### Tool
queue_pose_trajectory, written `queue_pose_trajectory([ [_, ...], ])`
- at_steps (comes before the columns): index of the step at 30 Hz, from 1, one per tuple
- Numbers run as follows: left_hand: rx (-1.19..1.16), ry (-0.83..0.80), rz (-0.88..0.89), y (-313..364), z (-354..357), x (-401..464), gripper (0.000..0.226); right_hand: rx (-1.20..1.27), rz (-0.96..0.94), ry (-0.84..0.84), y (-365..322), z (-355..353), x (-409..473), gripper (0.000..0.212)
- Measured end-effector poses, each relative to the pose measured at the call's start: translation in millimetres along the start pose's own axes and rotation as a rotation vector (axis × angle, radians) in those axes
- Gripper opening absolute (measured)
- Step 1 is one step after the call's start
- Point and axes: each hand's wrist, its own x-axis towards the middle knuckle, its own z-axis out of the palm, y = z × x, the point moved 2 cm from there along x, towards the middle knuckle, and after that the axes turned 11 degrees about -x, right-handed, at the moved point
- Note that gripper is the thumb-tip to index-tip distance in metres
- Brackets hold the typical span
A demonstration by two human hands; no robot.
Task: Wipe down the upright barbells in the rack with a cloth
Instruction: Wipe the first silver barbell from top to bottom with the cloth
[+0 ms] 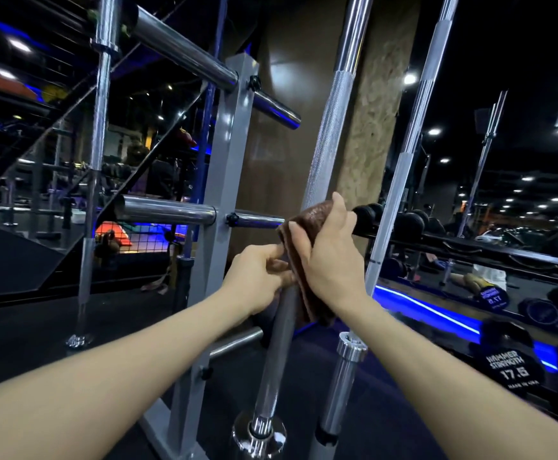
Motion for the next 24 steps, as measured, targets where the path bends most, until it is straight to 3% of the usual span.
queue_pose_trajectory([
  [4,-0.033,0.009,-0.05,2.4,2.8,-3.2,0.055,0.014,0.014,0.099,-12.2,-21.4,45.7,0.075],
  [9,-0.084,-0.024,-0.037,-3.8,1.9,-15.7,0.041,0.076,0.106,0.207,-17.2,-11.3,47.5,0.076],
  [13,-0.162,-0.049,-0.034,-10.6,-1.0,-28.3,0.034,0.084,0.078,0.082,-1.9,22.6,-21.7,0.08],
  [17,-0.16,-0.039,-0.058,-7.5,-0.4,-34.9,0.033,0.069,0.066,-0.002,0.8,18.0,-26.5,0.077],
  [24,-0.16,-0.058,-0.072,-13.2,-5.0,-35.6,0.039,0.108,0.124,0.139,-8.3,13.0,9.2,0.072],
])
